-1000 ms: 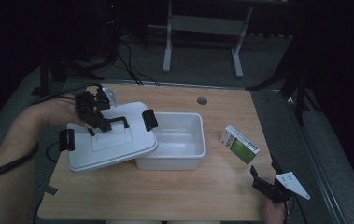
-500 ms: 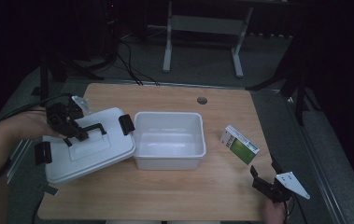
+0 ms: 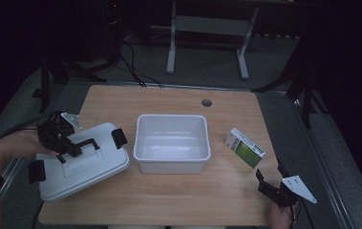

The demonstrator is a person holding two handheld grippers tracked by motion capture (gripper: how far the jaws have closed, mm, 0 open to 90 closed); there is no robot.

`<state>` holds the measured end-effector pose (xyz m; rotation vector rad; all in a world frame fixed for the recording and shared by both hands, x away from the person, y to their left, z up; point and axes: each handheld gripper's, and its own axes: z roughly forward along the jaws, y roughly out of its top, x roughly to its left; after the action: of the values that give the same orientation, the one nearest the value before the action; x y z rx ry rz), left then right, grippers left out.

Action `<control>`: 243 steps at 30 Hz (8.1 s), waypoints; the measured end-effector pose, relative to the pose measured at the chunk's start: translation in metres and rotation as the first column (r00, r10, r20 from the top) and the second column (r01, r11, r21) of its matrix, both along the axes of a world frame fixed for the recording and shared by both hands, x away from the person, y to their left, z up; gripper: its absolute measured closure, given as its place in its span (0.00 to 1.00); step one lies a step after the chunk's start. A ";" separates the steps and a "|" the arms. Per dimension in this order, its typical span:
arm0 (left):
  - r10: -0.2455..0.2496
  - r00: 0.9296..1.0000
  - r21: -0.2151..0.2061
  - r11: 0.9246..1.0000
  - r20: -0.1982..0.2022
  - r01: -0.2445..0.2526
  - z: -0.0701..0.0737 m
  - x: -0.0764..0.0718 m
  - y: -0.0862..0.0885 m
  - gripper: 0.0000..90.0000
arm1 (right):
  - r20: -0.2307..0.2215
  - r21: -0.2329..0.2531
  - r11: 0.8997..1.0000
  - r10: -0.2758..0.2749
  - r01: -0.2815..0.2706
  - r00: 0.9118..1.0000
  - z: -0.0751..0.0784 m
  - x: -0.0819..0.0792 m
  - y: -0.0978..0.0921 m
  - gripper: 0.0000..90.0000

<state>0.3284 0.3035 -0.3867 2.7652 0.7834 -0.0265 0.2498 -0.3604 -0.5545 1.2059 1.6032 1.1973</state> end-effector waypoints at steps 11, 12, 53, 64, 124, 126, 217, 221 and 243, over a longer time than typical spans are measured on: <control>0.010 0.998 -0.012 1.000 -0.060 -0.011 -0.044 0.002 0.002 0.93 | 0.002 -0.004 1.000 0.001 -0.001 1.000 0.000 0.000 0.000 0.15; 0.014 0.998 -0.010 1.000 -0.063 -0.015 -0.048 0.003 0.003 0.93 | 0.002 -0.005 1.000 0.002 -0.001 1.000 0.000 0.000 0.000 0.15; 0.094 0.991 0.030 0.995 -0.094 -0.092 -0.101 0.019 -0.002 0.28 | -0.016 0.001 1.000 0.009 -0.009 1.000 0.000 0.000 0.000 0.15; 0.082 0.996 0.027 0.996 0.016 -0.083 -0.096 0.009 0.001 0.10 | -0.136 0.006 0.999 0.049 -0.048 0.989 0.002 0.007 -0.002 0.15; 0.056 0.998 0.009 0.998 0.031 -0.057 -0.091 0.002 0.005 0.10 | -0.627 -0.035 0.882 0.347 -0.471 0.697 0.071 0.128 0.010 0.22; 0.060 0.998 0.012 0.998 0.029 -0.060 -0.092 0.002 0.005 0.10 | -0.650 -0.052 0.873 0.340 -0.485 0.680 0.072 0.132 0.013 0.24; 0.018 1.000 0.045 0.999 -0.004 -0.017 -0.095 0.003 -0.009 0.10 | -0.868 -0.243 0.655 0.183 -0.716 0.462 0.185 0.162 0.071 0.70; 0.019 1.000 0.047 0.999 -0.007 -0.018 -0.096 0.004 -0.011 0.10 | -0.863 -0.258 0.633 0.188 -0.730 0.468 0.197 0.160 0.078 0.70; 0.016 1.000 0.051 0.999 -0.012 -0.016 -0.097 0.003 -0.012 0.10 | -0.822 -0.272 0.468 0.342 -0.841 0.456 0.260 0.146 0.159 0.70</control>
<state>0.3317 0.2913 -0.4838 2.8090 0.8201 -0.0206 0.3962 -0.2015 -0.2948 0.4882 2.9453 0.3795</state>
